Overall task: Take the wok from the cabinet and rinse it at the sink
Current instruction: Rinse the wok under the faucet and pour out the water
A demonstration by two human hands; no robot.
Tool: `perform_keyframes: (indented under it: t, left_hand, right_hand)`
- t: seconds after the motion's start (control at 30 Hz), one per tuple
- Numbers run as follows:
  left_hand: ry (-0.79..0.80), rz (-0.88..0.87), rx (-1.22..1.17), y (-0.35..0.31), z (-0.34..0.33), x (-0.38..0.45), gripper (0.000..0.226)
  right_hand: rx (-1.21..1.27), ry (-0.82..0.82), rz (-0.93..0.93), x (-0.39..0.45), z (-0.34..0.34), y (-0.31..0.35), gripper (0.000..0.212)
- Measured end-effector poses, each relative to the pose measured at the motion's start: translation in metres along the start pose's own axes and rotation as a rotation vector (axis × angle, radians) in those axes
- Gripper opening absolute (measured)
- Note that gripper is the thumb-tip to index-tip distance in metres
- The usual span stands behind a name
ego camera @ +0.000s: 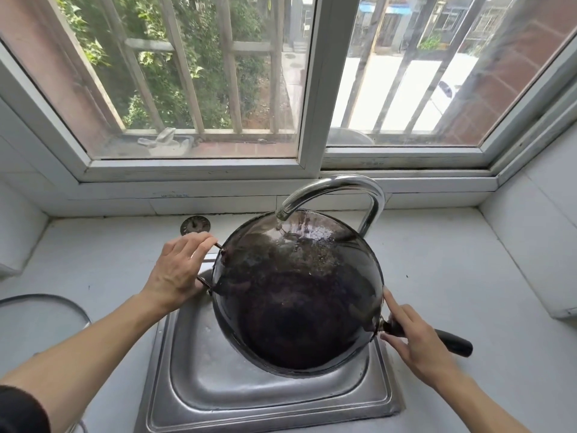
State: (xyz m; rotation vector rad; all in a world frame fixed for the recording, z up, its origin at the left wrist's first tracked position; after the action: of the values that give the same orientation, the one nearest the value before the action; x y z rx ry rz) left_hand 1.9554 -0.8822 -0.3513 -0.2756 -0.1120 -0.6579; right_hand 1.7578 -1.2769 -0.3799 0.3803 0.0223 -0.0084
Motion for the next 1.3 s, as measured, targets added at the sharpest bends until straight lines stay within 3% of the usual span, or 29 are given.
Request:
perform_keyframes:
  t: [0.27,0.4,0.9,1.17,1.3]
  left_hand:
    - [-0.029,0.101,0.035,0.024,0.011,-0.032,0.077]
    - [-0.020,0.173,0.030,0.039,0.013,-0.049,0.092]
    - [-0.089,0.375,0.003,0.070,0.023,-0.105,0.097]
    - [-0.114,0.348,0.029,0.071,0.025,-0.112,0.078]
    - [-0.132,0.328,0.030,0.065,0.026,-0.107,0.080]
  right_hand:
    - [-0.037,0.043,0.069,0.035,0.000,0.022,0.101]
    - [-0.040,0.066,0.114,0.052,-0.003,0.033,0.101]
    - [-0.106,0.100,0.262,0.102,-0.013,0.081,0.102]
    - [-0.122,0.107,0.270,0.104,-0.013,0.082,0.101]
    - [-0.114,0.108,0.261,0.101,-0.011,0.077,0.101]
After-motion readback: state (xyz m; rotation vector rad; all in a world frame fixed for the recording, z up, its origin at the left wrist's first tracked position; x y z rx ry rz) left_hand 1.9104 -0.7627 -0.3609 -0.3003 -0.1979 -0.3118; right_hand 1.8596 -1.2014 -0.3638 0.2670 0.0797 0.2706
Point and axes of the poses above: each hand's wrist, its own x-axis towards the middle knuckle, its own z-axis out of the back of the hand, y = z × x, the point moved 7 cm from there along x, towards the middle knuckle, and after that the axes turned 9 degrees about -x, right-handed, at the moved point
